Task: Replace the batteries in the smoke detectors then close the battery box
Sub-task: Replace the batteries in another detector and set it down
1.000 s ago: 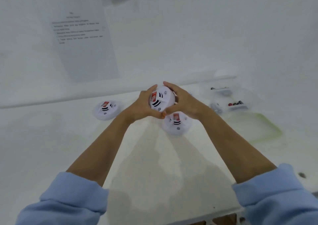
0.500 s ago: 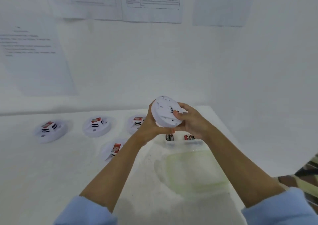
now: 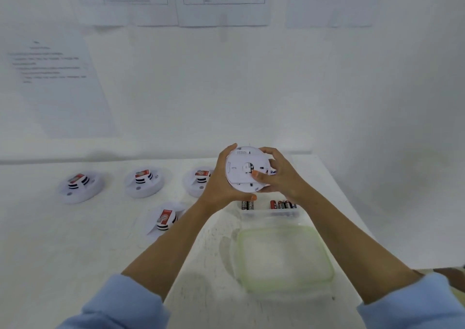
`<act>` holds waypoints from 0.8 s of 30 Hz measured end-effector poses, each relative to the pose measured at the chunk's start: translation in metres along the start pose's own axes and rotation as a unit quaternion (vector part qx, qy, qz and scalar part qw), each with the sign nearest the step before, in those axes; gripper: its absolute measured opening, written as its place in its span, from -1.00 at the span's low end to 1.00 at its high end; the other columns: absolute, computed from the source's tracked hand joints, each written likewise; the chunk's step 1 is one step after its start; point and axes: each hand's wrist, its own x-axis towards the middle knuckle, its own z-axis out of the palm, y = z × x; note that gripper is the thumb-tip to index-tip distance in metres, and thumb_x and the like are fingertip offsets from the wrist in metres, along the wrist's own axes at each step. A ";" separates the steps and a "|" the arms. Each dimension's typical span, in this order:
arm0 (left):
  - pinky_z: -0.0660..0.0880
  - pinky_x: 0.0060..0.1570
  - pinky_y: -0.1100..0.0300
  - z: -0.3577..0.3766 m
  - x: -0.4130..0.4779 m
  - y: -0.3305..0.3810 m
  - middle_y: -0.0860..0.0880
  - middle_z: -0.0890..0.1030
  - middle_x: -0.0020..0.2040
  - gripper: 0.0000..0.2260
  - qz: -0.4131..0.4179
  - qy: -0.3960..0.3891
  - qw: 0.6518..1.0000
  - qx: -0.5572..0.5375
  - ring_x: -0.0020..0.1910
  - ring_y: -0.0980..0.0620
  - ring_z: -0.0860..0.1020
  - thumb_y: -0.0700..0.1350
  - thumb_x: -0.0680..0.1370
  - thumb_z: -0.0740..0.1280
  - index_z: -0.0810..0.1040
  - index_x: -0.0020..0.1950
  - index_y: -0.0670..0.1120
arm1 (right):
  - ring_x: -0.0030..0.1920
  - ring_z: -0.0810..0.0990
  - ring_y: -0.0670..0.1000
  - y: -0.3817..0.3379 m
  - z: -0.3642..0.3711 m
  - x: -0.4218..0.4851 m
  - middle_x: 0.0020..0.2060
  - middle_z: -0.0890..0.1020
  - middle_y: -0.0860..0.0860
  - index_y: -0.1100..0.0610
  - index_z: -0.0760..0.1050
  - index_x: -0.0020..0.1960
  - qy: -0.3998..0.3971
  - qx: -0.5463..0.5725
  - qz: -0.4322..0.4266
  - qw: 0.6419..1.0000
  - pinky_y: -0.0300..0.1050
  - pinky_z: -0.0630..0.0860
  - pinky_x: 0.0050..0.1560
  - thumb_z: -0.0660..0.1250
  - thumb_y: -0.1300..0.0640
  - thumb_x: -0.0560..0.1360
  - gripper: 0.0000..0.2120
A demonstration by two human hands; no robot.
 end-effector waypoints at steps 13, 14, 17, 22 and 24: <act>0.48 0.06 0.32 0.000 0.015 -0.004 0.13 0.40 0.27 -0.08 0.011 0.000 1.000 0.021 0.22 0.25 0.43 -0.14 0.06 0.53 0.19 0.34 0.00 | 0.09 0.28 -0.06 -0.029 -0.011 0.014 0.13 0.36 -0.03 0.09 0.33 0.31 -0.055 -0.455 -0.187 0.869 -0.27 0.30 0.06 0.47 0.06 0.26 -0.33; 0.48 0.07 0.33 -0.001 0.015 -0.003 0.14 0.39 0.26 -0.10 0.009 -0.005 1.000 0.023 0.22 0.27 0.43 -0.13 0.06 0.53 0.19 0.33 0.02 | 0.09 0.29 -0.05 -0.030 -0.011 0.016 0.15 0.37 -0.01 0.11 0.32 0.31 -0.064 -0.478 -0.183 0.857 -0.24 0.30 0.08 0.48 0.08 0.28 -0.34; 0.50 0.08 0.29 -0.004 0.015 -0.002 0.14 0.40 0.26 -0.09 -0.001 -0.019 1.000 0.020 0.21 0.28 0.44 -0.22 0.08 0.55 0.20 0.33 0.03 | 0.11 0.33 -0.04 -0.033 -0.012 0.021 0.14 0.38 -0.01 0.12 0.31 0.31 -0.080 -0.498 -0.169 0.847 -0.21 0.33 0.09 0.50 0.08 0.28 -0.33; 0.49 -0.01 0.37 -0.007 0.014 -0.003 0.09 0.40 0.23 -0.16 -0.007 -0.032 0.999 0.012 0.14 0.33 0.45 -0.36 0.12 0.51 0.23 0.29 0.03 | 0.07 0.39 -0.01 -0.035 -0.007 0.027 0.08 0.43 0.03 0.17 0.36 0.23 -0.087 -0.518 -0.172 0.833 -0.23 0.33 -0.02 0.52 0.09 0.22 -0.36; 0.49 -0.03 0.39 -0.009 0.014 -0.004 0.08 0.40 0.22 -0.16 -0.009 -0.033 0.999 0.009 0.12 0.34 0.46 -0.37 0.11 0.50 0.22 0.28 0.01 | 0.03 0.38 -0.02 -0.036 -0.005 0.029 0.06 0.43 0.03 0.17 0.37 0.20 -0.089 -0.522 -0.181 0.829 -0.25 0.30 -0.05 0.53 0.09 0.21 -0.37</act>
